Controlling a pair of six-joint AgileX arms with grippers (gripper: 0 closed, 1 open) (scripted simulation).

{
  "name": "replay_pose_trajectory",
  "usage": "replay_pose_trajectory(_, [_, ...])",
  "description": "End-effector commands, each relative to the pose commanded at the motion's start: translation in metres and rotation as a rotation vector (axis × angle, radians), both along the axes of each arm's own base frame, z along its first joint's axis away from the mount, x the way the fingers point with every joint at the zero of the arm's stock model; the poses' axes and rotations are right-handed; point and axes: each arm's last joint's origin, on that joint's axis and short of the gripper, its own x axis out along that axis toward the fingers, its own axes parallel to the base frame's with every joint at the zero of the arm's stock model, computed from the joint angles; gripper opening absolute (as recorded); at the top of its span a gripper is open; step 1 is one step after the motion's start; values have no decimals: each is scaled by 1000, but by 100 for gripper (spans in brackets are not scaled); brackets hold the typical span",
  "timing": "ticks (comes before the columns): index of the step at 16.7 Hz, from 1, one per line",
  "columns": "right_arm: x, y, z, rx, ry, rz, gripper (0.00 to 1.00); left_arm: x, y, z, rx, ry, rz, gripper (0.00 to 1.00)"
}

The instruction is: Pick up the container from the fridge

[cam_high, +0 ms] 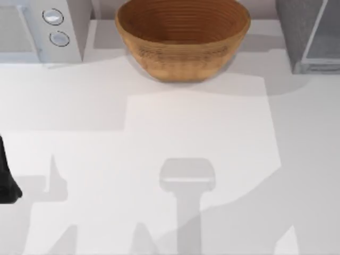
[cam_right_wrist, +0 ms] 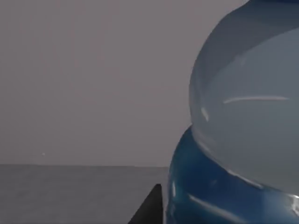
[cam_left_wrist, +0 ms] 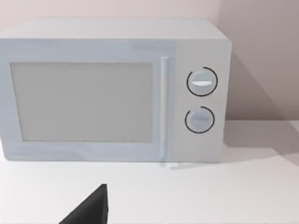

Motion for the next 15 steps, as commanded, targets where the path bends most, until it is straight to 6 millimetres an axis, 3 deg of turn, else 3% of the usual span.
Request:
replay_pose_trajectory(4, [-1, 0, 21, 1, 7, -1, 0, 0, 0, 0, 0, 0, 0, 100])
replay_pose_trajectory(9, [-4, 1, 21, 2, 5, 2, 0, 0, 0, 0, 0, 0, 0, 100])
replay_pose_trajectory(12, [-25, 0, 27, -2, -9, 5, 0, 0, 0, 0, 0, 0, 0, 100])
replay_pose_trajectory(15, [-61, 0, 18, 8, 21, 1, 0, 0, 0, 0, 0, 0, 0, 100])
